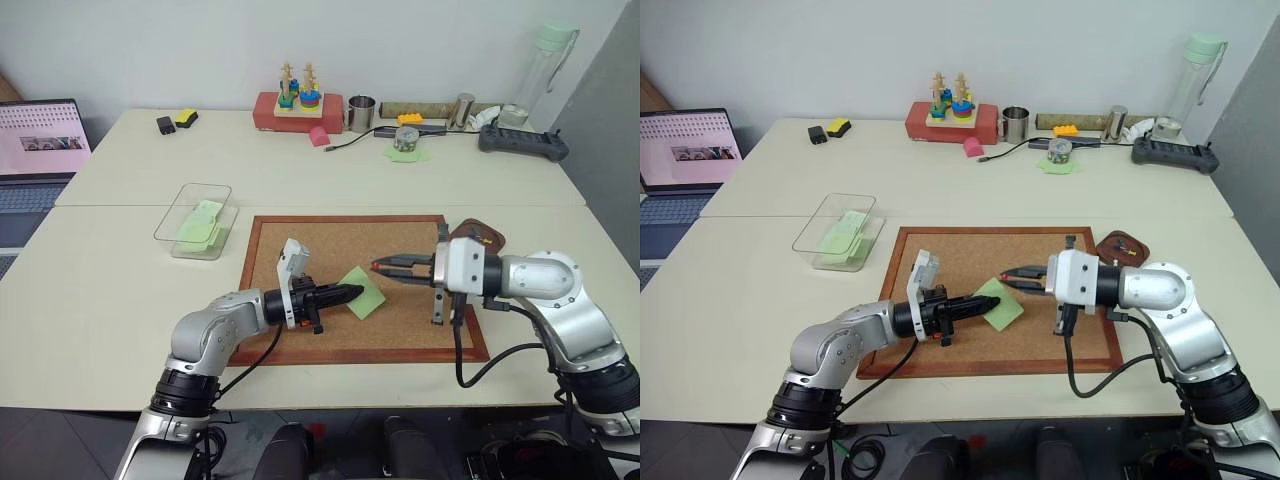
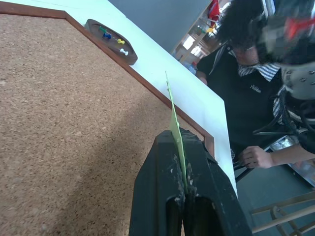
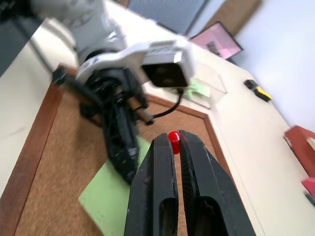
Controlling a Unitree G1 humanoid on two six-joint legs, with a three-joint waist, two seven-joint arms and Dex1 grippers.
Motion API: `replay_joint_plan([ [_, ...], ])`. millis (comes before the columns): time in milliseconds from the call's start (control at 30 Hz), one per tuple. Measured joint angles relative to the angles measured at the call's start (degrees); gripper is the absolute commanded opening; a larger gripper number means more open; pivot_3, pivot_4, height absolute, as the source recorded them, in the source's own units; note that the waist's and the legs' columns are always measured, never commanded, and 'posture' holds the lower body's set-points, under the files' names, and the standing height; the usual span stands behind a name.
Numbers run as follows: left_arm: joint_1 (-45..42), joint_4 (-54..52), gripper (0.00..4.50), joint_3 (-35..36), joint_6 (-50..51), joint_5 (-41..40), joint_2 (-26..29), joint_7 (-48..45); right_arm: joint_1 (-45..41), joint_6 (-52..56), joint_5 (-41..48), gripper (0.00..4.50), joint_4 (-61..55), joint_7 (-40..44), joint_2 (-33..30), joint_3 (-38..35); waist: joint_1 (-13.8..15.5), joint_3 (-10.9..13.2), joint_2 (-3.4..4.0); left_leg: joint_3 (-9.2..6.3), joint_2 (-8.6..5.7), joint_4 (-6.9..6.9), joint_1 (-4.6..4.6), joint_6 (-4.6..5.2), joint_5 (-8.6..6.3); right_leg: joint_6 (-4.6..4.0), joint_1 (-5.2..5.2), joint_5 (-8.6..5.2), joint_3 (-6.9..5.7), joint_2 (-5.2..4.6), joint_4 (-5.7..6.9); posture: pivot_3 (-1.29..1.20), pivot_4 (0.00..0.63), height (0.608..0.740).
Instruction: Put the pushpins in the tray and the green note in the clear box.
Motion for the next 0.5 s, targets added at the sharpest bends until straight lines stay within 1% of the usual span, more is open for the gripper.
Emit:
replay_joint_plan([
  [100,0.37,-0.28,0.01,0.57,0.14,-0.25,-0.14,0.95,0.96,5.94,0.76,0.00,1.00,-4.33,-1.09,-5.42,0.14,0.00,0.00,0.01,-0.01,0.00,-0.02,0.00,0.00,0.00,0.00,0.00,0.00,-0.01,-0.02,0.00,0.150,0.740],
  [167,0.41,-0.89,0.01,1.35,0.41,-1.10,-0.48,1.54,2.30,8.63,-0.38,0.00,3.00,-8.09,-1.27,-7.96,0.26,0.00,0.00,0.02,-0.01,-0.01,-0.02,0.00,0.00,0.00,0.00,0.00,-0.01,-0.01,-0.01,0.00,0.150,0.740],
  [200,0.47,-1.84,0.01,2.03,0.70,-1.73,-0.54,2.19,3.16,11.26,-1.89,0.00,6.03,-11.81,-1.29,-9.70,0.30,0.00,-0.01,0.04,-0.01,0.00,-0.02,0.00,0.00,0.00,-0.01,0.00,0.01,-0.01,-0.01,0.00,0.150,0.740],
  [300,0.60,-3.54,0.01,3.43,1.36,-2.33,-0.12,2.74,4.29,17.08,-4.63,0.00,13.54,-19.49,-0.38,-13.28,0.33,0.00,0.00,0.17,-0.01,-0.01,0.00,0.00,0.00,-0.01,-0.02,0.00,0.07,-0.01,0.01,0.00,0.150,0.740],
  [367,0.71,-4.50,0.01,3.87,1.47,-2.61,-0.12,3.39,4.23,19.46,-5.08,0.00,17.64,-22.82,0.67,-14.61,0.19,0.00,0.00,0.21,-0.01,-0.03,-0.01,0.00,0.00,-0.01,-0.04,0.00,0.07,0.00,0.02,0.00,0.150,0.740],
  [500,0.50,-4.97,0.01,4.05,1.61,-3.39,-0.54,4.25,2.18,20.19,-6.00,0.00,25.09,-26.70,3.13,-14.94,-0.19,0.00,0.01,0.29,-0.01,-0.01,-0.01,0.01,0.01,-0.01,-0.04,0.00,0.07,0.02,0.04,0.00,0.150,0.740],
])
